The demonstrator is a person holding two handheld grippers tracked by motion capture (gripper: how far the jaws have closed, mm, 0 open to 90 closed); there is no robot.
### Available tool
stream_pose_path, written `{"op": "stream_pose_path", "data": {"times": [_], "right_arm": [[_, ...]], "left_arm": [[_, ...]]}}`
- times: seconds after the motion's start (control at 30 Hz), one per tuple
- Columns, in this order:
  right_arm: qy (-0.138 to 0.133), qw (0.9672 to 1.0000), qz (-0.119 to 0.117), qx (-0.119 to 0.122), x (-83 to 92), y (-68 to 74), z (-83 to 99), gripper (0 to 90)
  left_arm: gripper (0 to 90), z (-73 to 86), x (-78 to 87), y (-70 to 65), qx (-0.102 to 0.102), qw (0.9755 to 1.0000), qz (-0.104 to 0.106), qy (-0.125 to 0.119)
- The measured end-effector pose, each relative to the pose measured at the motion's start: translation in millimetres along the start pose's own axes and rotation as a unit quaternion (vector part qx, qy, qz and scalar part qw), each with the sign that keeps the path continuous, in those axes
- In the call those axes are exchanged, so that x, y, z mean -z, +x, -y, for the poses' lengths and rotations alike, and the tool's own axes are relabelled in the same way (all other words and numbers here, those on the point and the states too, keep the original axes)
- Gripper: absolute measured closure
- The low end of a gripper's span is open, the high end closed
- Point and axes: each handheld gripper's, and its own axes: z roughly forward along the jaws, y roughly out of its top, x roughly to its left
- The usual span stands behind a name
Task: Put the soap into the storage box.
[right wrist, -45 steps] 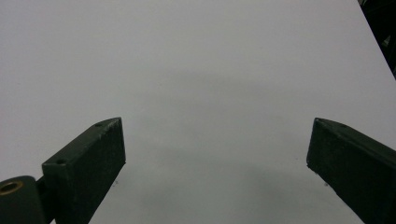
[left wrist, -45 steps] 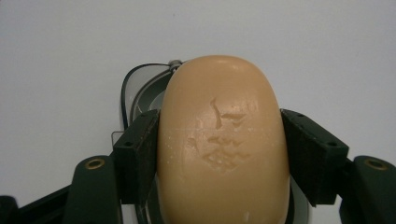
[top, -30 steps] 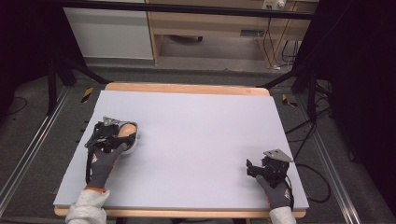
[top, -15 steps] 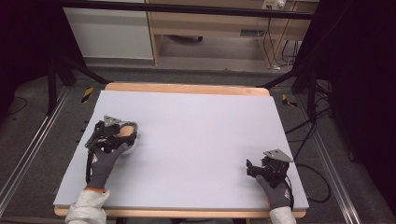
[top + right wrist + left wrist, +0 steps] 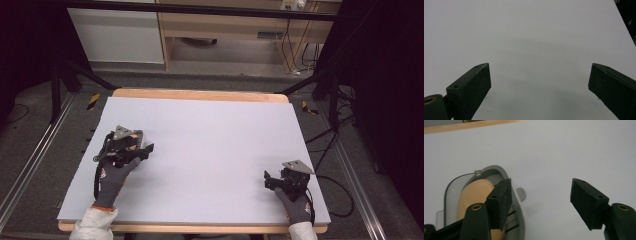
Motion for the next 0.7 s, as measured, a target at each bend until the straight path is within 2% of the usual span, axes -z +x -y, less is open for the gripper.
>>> {"op": "stream_pose_path", "data": {"times": [0.27, 0.5, 0.7], "right_arm": [[0.001, 1.0000, -0.002, -0.002, 1.0, 0.8, 0.0, 4.7], [0.003, 1.0000, -0.002, 0.000, 1.4, 0.1, 0.7, 4.7], [0.009, 1.0000, 0.000, -0.004, 1.2, -1.4, 1.4, 4.7]], "left_arm": [[34.8, 12.8, 0.3, -23.6, -0.029, 0.9993, 0.019, 0.015], [34.8, 26.5, 2.3, -33.3, -0.041, 0.9984, 0.028, 0.027], [34.3, 40.2, 5.8, -35.5, -0.048, 0.9978, 0.030, 0.036]]}}
